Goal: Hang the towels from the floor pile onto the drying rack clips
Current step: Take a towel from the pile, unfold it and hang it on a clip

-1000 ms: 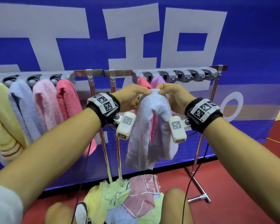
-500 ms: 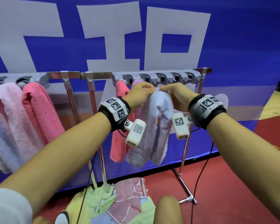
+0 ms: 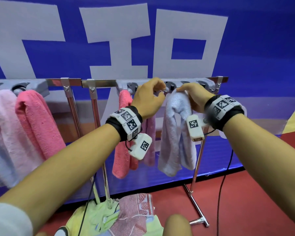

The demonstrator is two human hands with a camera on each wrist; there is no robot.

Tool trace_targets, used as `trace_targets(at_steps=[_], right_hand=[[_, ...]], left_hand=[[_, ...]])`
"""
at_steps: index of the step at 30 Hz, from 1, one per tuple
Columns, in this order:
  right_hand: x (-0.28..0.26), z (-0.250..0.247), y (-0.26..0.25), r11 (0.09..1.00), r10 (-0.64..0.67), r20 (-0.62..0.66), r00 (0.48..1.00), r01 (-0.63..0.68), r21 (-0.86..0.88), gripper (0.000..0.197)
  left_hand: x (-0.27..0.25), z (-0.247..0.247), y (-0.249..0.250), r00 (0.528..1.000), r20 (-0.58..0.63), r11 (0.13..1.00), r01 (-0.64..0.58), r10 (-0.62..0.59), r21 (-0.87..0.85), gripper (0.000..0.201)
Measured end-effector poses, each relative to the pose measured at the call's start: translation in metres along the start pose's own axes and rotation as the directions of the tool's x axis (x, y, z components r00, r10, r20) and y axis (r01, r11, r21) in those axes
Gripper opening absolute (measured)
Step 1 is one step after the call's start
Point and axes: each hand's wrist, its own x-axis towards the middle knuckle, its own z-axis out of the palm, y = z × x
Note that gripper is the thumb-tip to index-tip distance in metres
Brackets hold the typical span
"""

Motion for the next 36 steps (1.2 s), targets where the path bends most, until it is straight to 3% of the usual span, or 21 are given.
trace_targets(at_steps=[4,9,11,13,16,19,21,24,26,30,33,36], right_hand=[[0.019,0.006,-0.002,1.000,-0.008,-0.071,0.997,0.007,-0.015,0.020],[0.045,0.008,-0.009,0.992,0.009,-0.014,1.000,-0.010,-0.123,0.043],[0.049,0.012,-0.016,0.992,-0.012,0.008,1.000,0.013,-0.125,0.029],[0.056,0.016,-0.022,0.993,-0.023,0.013,1.000,0.024,-0.118,0.027],[0.067,0.014,-0.029,0.991,0.012,0.042,0.999,-0.006,-0.132,0.031],[0.081,0.006,-0.032,0.971,0.034,-0.017,0.999,-0.037,-0.236,0.027],[0.088,-0.001,-0.031,0.914,-0.064,-0.079,0.995,0.027,-0.404,0.019],[0.088,-0.008,-0.022,0.630,-0.274,-0.077,0.959,0.119,-0.768,0.010],[0.081,-0.012,-0.011,0.497,-0.395,-0.034,0.918,0.182,-0.849,0.016],[0.064,-0.013,0.013,0.478,-0.473,0.075,0.878,0.327,-0.816,0.026],[0.055,-0.008,0.022,0.478,-0.446,0.171,0.879,0.395,-0.785,0.055],[0.051,-0.005,0.028,0.377,-0.435,0.240,0.868,0.417,-0.827,0.067]], left_hand=[[0.005,-0.004,-0.014,0.988,0.143,0.977,0.023,-0.054,0.213,0.046],[0.007,0.000,-0.024,0.977,0.211,0.910,-0.115,0.031,0.399,0.081],[0.009,0.005,-0.027,0.968,0.251,0.868,-0.099,-0.030,0.486,0.091],[0.011,0.013,-0.032,0.970,0.227,0.827,-0.056,-0.087,0.559,0.088],[0.019,0.021,-0.037,0.994,0.082,0.818,0.014,-0.075,0.575,0.055],[0.028,0.026,-0.039,0.997,0.042,0.774,0.025,-0.067,0.633,0.037],[0.034,0.032,-0.038,0.998,0.031,0.749,0.024,-0.059,0.663,0.029],[0.040,0.043,-0.034,0.990,0.109,0.695,-0.015,-0.092,0.719,0.018],[0.040,0.049,-0.032,0.984,0.147,0.656,-0.043,-0.104,0.753,0.016],[0.036,0.051,-0.030,0.985,0.153,0.663,-0.061,-0.081,0.746,0.022],[0.037,0.048,-0.028,0.977,0.181,0.682,-0.054,-0.116,0.729,0.035],[0.035,0.045,-0.024,0.957,0.238,0.677,-0.066,-0.164,0.733,0.053]])
